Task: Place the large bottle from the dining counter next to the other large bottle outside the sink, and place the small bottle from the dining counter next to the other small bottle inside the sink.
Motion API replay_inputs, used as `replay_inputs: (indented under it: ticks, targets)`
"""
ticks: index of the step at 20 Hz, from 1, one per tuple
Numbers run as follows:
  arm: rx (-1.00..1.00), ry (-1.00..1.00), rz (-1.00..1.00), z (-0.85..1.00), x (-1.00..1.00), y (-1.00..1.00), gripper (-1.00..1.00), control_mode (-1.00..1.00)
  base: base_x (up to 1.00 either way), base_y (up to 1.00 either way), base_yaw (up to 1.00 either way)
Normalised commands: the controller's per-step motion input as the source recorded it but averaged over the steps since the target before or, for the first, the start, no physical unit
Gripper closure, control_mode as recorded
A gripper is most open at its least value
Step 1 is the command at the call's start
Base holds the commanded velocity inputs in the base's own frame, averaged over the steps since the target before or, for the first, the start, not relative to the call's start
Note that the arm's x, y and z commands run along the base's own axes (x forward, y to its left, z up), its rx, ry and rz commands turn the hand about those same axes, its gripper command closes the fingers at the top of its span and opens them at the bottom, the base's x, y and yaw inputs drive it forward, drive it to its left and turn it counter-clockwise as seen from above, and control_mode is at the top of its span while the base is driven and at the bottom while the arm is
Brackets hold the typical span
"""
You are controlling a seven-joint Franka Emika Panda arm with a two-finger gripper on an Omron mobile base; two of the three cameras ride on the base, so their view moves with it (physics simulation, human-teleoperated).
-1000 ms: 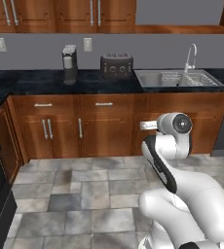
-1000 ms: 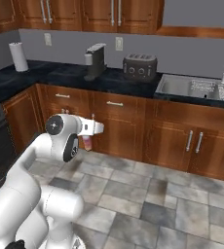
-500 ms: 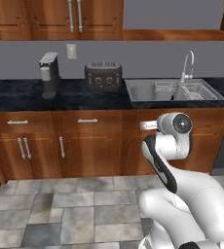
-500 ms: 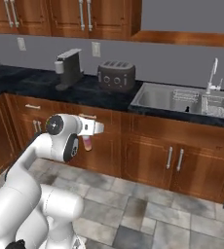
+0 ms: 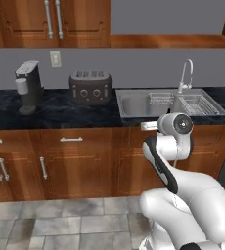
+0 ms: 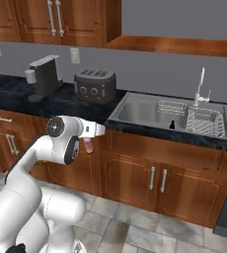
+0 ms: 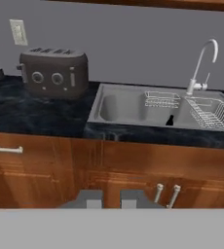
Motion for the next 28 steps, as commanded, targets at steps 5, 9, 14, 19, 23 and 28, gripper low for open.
replay_inputs:
  ticks: [5, 9, 14, 19, 23, 28]
  targets:
    - [0.00, 0.00, 0.00, 0.00, 0.00, 0.00, 1.00, 1.00, 0.61, -0.56, 0.00]
    - [0.00, 0.00, 0.00, 0.00, 0.00, 0.00, 1.00, 1.00, 0.49, -0.50, 0.02]
    - [0.00, 0.00, 0.00, 0.00, 0.00, 0.00, 1.00, 1.00, 0.47, -0.48, 0.02]
    - [0.00, 0.00, 0.00, 0.00, 0.00, 0.00, 1.00, 1.00, 0.48, -0.37, 0.02]
    - [0.00, 0.00, 0.00, 0.00, 0.00, 0.00, 1.00, 1.00, 0.46, -0.14, 0.01]
    - [0.00, 0.00, 0.00, 0.00, 0.00, 0.00, 1.00, 1.00, 0.41, -0.02, 0.00]
